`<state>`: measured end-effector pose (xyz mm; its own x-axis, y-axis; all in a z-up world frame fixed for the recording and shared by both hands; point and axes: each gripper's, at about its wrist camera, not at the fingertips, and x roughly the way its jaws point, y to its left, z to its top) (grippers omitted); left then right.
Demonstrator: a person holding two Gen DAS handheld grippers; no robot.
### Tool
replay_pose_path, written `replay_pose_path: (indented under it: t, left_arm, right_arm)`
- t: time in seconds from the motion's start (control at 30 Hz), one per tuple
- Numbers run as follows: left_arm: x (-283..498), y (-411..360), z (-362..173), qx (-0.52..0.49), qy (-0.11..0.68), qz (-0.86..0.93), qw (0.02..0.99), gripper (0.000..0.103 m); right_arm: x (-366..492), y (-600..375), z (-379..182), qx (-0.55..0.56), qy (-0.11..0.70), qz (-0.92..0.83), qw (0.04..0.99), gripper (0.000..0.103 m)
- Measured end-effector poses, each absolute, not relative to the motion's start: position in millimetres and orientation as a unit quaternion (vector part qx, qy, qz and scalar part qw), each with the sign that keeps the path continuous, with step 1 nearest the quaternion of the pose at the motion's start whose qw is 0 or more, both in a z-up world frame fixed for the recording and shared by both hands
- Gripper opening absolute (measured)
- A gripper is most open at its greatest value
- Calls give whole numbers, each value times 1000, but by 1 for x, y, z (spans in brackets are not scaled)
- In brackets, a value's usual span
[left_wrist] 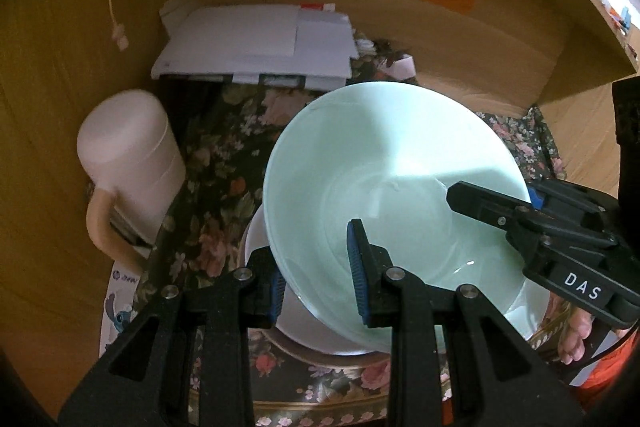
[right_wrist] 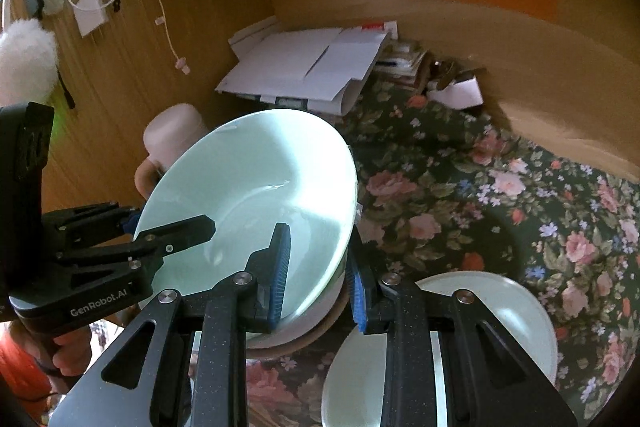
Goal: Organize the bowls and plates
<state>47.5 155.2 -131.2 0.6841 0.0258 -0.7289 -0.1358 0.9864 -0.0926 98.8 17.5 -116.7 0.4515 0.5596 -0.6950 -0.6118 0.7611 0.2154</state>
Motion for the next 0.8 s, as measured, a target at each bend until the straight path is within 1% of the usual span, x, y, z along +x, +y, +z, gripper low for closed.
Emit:
replay_pose_path:
  t: [0.43, 0.67, 0.8]
  left_arm:
    - [47, 167, -164, -80, 431, 51, 897, 28]
    - [46, 167, -171, -74, 434, 56, 896, 28]
    - [47, 165, -171, -65, 432, 60, 898, 28]
  right_arm:
    - [109, 31, -153, -40, 440, 349, 826, 24]
    - [111, 32, -156, -43, 441, 350, 826, 25]
    - [110, 32, -156, -50, 441, 346, 826, 27]
